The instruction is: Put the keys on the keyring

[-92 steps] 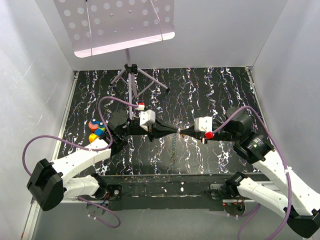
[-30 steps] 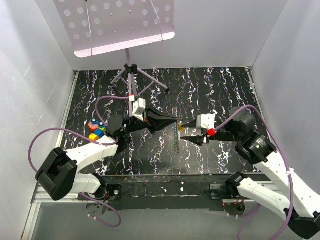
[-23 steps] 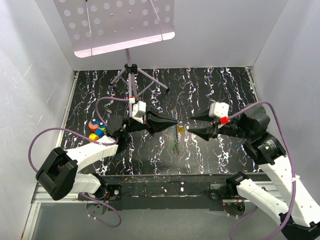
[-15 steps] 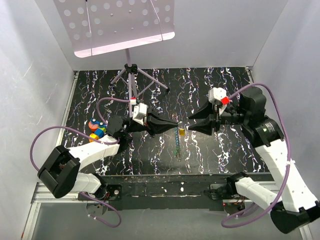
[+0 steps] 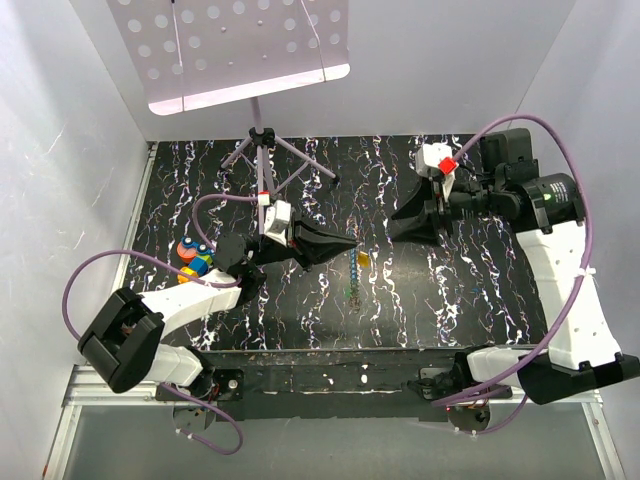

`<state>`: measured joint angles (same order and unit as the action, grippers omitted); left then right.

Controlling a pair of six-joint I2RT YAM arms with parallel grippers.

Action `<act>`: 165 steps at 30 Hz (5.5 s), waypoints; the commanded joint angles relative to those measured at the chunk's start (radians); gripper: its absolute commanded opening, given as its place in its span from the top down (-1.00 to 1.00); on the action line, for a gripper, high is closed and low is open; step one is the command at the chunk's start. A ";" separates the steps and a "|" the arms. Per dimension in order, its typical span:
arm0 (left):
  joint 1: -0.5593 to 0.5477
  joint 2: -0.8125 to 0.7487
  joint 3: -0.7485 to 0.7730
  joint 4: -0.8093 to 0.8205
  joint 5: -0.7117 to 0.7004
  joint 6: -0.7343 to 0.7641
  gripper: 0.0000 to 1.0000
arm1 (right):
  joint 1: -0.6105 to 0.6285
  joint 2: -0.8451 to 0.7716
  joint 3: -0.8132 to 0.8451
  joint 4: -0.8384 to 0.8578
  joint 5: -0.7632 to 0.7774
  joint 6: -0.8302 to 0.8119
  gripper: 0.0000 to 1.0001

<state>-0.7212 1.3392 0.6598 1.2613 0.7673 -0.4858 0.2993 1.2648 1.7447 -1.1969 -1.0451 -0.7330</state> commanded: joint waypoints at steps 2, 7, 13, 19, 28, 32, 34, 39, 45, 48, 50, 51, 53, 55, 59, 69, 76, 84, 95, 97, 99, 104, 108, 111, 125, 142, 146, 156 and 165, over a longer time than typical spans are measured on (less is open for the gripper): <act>-0.007 0.011 0.024 0.050 -0.071 -0.031 1.00 | -0.017 -0.028 -0.063 -0.076 -0.061 -0.056 -0.05; -0.024 0.029 0.044 0.038 -0.105 -0.042 1.00 | -0.015 -0.042 -0.197 0.168 -0.159 0.108 0.11; -0.040 0.029 0.037 0.036 -0.174 -0.040 1.00 | -0.009 -0.039 -0.258 0.270 -0.161 0.172 0.22; -0.046 0.061 0.035 0.079 -0.213 -0.088 1.00 | -0.002 -0.025 -0.287 0.316 -0.170 0.213 0.24; -0.061 0.063 0.027 0.108 -0.267 -0.106 1.00 | 0.032 -0.005 -0.318 0.362 -0.210 0.264 0.55; -0.066 0.058 0.021 0.115 -0.275 -0.109 1.00 | 0.035 0.004 -0.338 0.392 -0.202 0.287 0.60; -0.067 0.055 0.018 0.115 -0.280 -0.109 1.00 | 0.034 0.005 -0.341 0.396 -0.197 0.294 0.60; -0.069 0.052 0.017 0.110 -0.281 -0.103 1.00 | 0.035 0.008 -0.349 0.418 -0.204 0.316 0.66; -0.072 0.055 0.017 0.109 -0.289 -0.105 1.00 | 0.040 0.015 -0.353 0.424 -0.220 0.320 0.78; -0.072 0.057 0.020 0.110 -0.289 -0.105 1.00 | 0.044 0.018 -0.355 0.428 -0.220 0.323 0.84; -0.072 0.058 0.018 0.112 -0.287 -0.108 1.00 | 0.044 0.021 -0.356 0.434 -0.222 0.328 0.90; -0.072 0.058 0.017 0.113 -0.287 -0.108 1.00 | 0.046 0.019 -0.359 0.436 -0.224 0.330 0.90; -0.073 0.057 0.017 0.113 -0.289 -0.109 1.00 | 0.047 0.021 -0.361 0.438 -0.222 0.330 0.91; -0.073 0.057 0.017 0.112 -0.289 -0.108 1.00 | 0.046 0.021 -0.361 0.439 -0.219 0.328 0.92; -0.075 0.061 0.015 0.119 -0.284 -0.114 1.00 | 0.047 0.022 -0.366 0.438 -0.225 0.330 0.97; -0.072 0.048 0.000 0.124 -0.281 -0.106 1.00 | 0.047 0.028 -0.343 0.338 -0.288 0.230 0.79; -0.073 -0.005 -0.043 0.079 -0.278 -0.037 1.00 | 0.029 0.028 -0.217 0.064 -0.268 -0.055 0.13; -0.072 -0.058 -0.080 0.076 -0.255 -0.013 1.00 | 0.014 0.048 -0.203 0.048 -0.204 -0.079 0.11; -0.076 0.005 -0.049 0.145 -0.249 -0.073 1.00 | 0.060 0.088 -0.198 0.099 -0.193 -0.019 0.13; -0.078 0.011 -0.048 0.147 -0.249 -0.073 1.00 | 0.073 0.096 -0.197 0.105 -0.188 -0.016 0.15; -0.076 0.014 -0.043 0.147 -0.249 -0.073 1.00 | 0.081 0.102 -0.195 0.111 -0.190 -0.008 0.18; -0.081 0.015 -0.039 0.148 -0.250 -0.074 1.00 | 0.095 0.111 -0.200 0.126 -0.176 0.007 0.21; -0.083 0.018 -0.037 0.150 -0.249 -0.076 1.00 | 0.098 0.114 -0.200 0.131 -0.182 0.015 0.25; -0.081 0.017 -0.038 0.148 -0.252 -0.073 1.00 | 0.101 0.110 -0.205 0.131 -0.185 0.017 0.35; -0.084 0.028 -0.032 0.148 -0.255 -0.082 1.00 | 0.112 0.110 -0.224 0.154 -0.168 0.037 0.55; -0.084 0.020 -0.023 0.104 -0.249 -0.100 0.78 | 0.110 0.082 -0.284 0.189 -0.147 0.073 0.97; -0.077 -0.012 -0.025 0.046 -0.237 -0.100 0.41 | 0.097 0.065 -0.306 0.186 -0.144 0.070 0.97; 0.005 -0.235 -0.005 -0.426 -0.152 -0.034 -0.31 | 0.063 0.015 -0.376 0.146 -0.112 0.026 0.97; 0.123 -0.215 0.211 -0.988 0.098 0.033 -0.78 | 0.058 0.047 -0.337 0.050 -0.036 -0.005 0.97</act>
<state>-0.6361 1.0985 0.7525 0.6346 0.7162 -0.5140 0.3618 1.3025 1.3647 -1.0836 -1.0935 -0.7063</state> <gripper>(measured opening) 0.870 0.023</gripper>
